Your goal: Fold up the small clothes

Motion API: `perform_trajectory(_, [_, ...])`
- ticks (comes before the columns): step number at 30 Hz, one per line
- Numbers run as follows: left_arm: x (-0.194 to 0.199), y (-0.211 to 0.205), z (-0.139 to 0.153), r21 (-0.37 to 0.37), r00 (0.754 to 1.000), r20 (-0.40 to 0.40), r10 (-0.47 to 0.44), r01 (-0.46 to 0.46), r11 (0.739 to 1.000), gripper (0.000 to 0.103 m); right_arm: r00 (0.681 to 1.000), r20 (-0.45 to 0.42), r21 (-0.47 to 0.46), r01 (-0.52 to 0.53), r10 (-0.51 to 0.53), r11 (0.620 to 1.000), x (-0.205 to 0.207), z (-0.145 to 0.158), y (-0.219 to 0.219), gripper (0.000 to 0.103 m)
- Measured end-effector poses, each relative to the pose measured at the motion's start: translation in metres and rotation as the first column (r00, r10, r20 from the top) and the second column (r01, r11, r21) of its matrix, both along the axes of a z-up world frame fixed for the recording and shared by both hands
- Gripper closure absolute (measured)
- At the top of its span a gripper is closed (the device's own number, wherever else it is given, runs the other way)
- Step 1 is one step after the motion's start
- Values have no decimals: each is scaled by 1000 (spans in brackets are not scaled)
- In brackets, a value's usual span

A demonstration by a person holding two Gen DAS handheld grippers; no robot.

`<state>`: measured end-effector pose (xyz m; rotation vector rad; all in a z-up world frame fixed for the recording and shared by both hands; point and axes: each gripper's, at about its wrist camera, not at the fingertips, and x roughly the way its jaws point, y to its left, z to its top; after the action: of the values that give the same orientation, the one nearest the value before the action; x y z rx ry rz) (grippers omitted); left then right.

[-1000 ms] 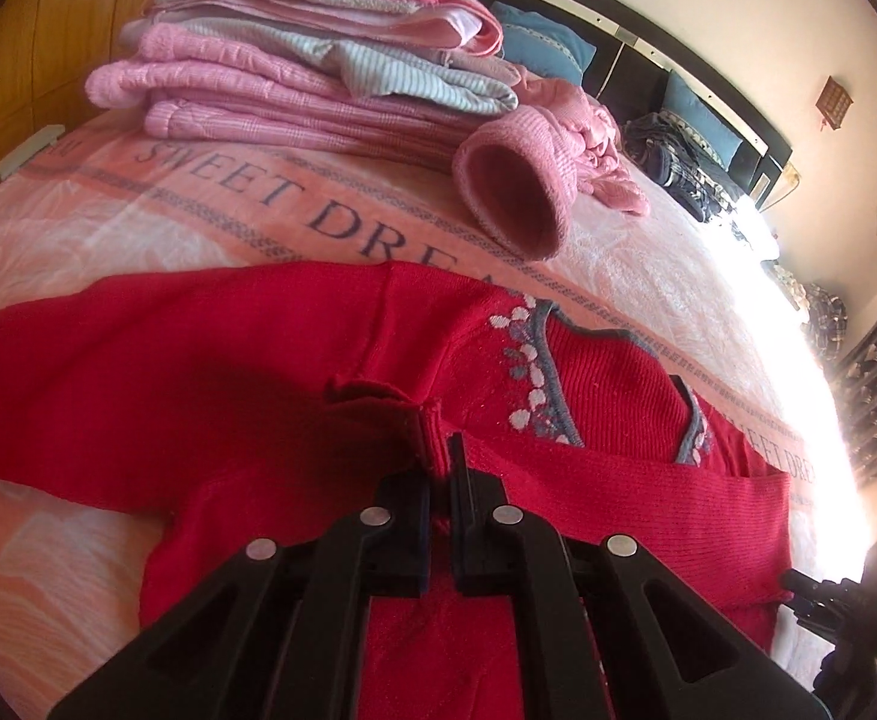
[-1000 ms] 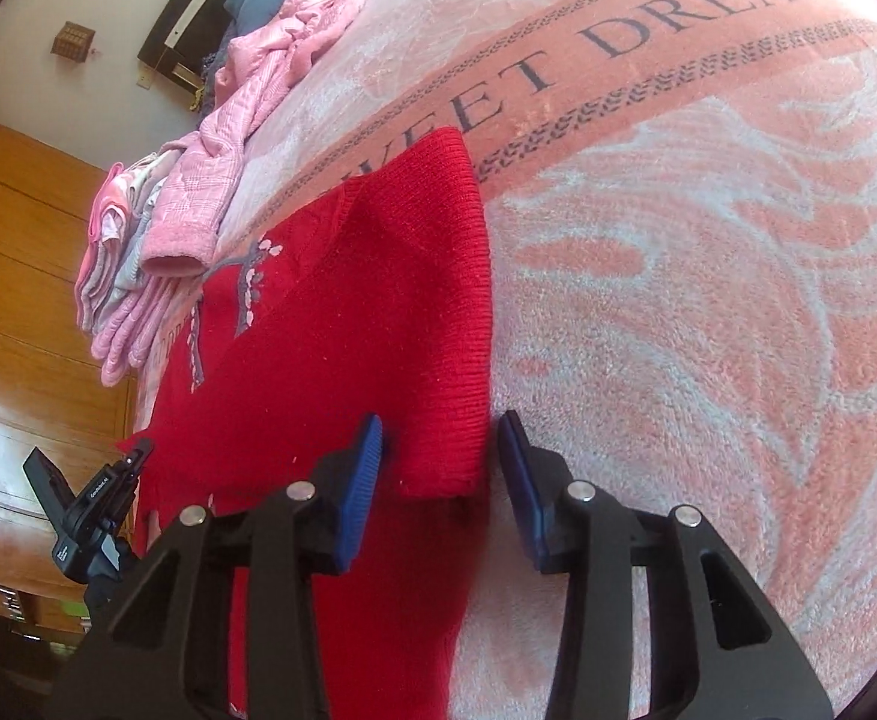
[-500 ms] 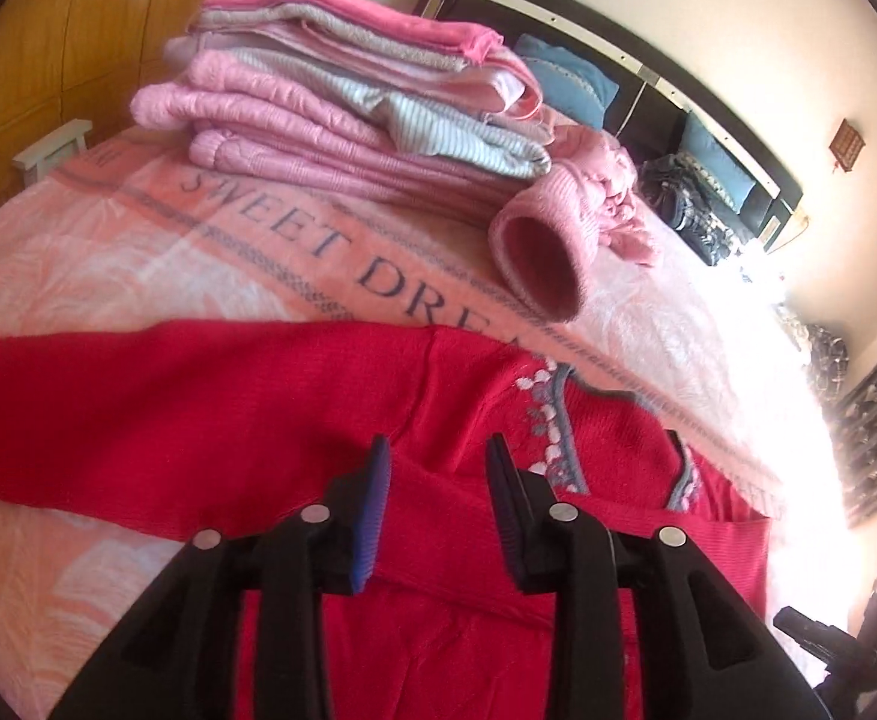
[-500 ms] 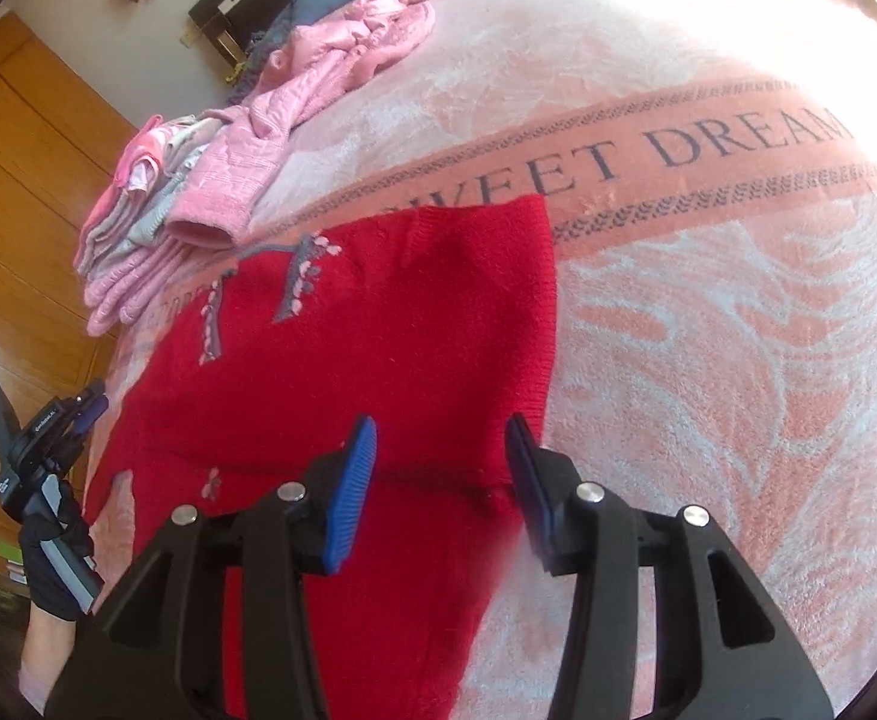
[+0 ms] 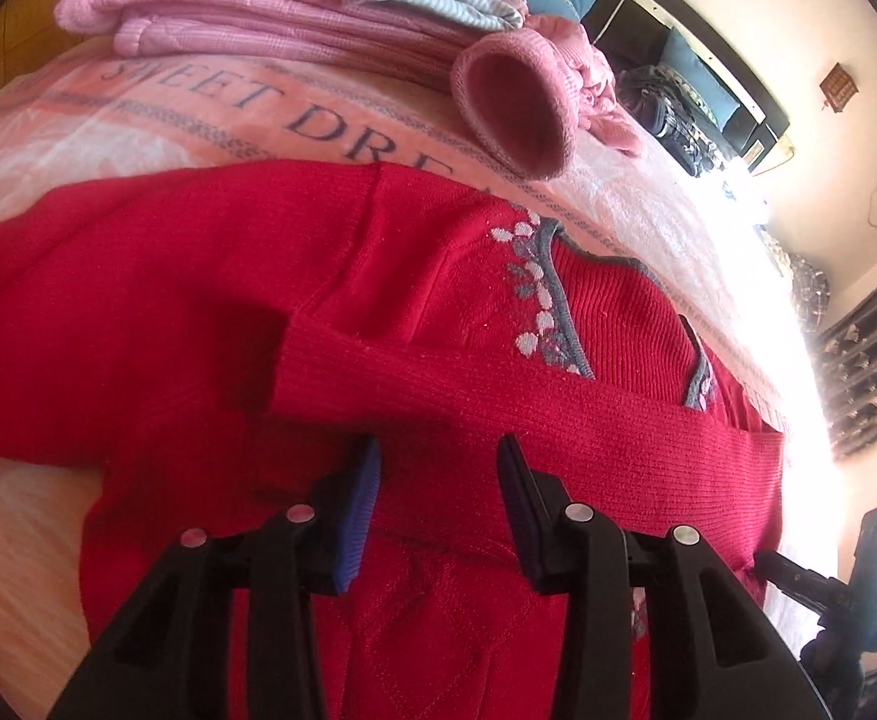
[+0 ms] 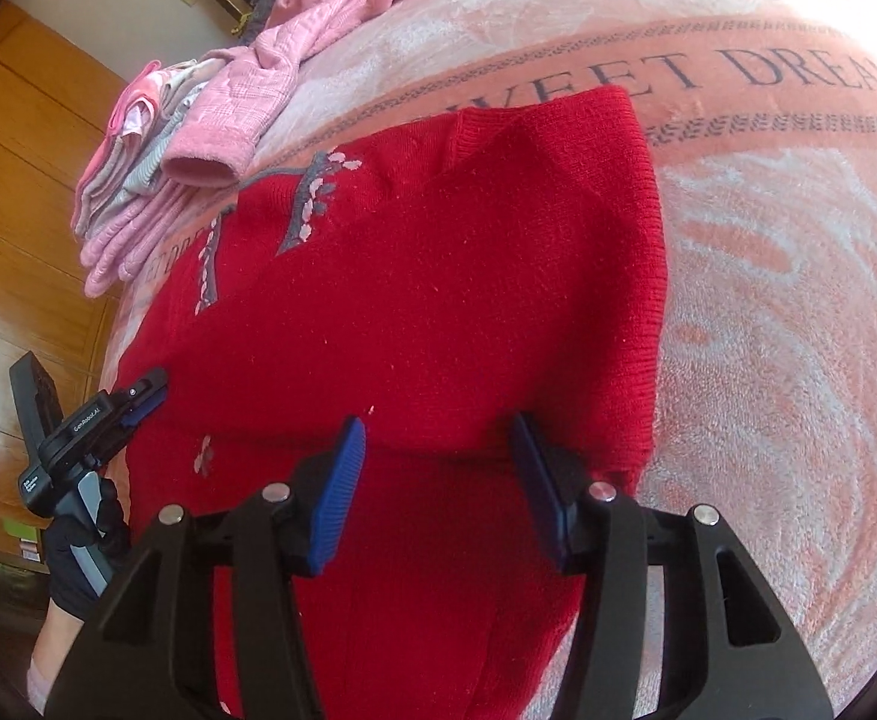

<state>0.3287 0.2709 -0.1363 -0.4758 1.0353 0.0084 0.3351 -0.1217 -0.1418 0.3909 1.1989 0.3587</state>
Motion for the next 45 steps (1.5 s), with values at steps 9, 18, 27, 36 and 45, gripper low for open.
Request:
perform_trajectory(9, [-13,16,14,23,999,13,33,-33,999,56,999,37,-43,-11,13,999,-6,22,19,39])
perform_trajectory(18, [-79,116,39,65,978,13,210,-210,976,54,982,-21,-5,-186,186,982,-30,19,99,29])
perform_trajectory(27, [-176,259,27,-16,879,-11,478,-478,878,52,967,-19,-13,-256,256,967,-48,23,148,25])
perform_trajectory(36, [-241,371,1,-175,719,-3,695,-685,707,52,941,-29,-25,-337,336,941,-55,18,188,25])
perform_trajectory(45, [-246,414,-10,-231,678,63,732,-704,672,53,933,3,-108,-356,359,928,-58,9,210,20])
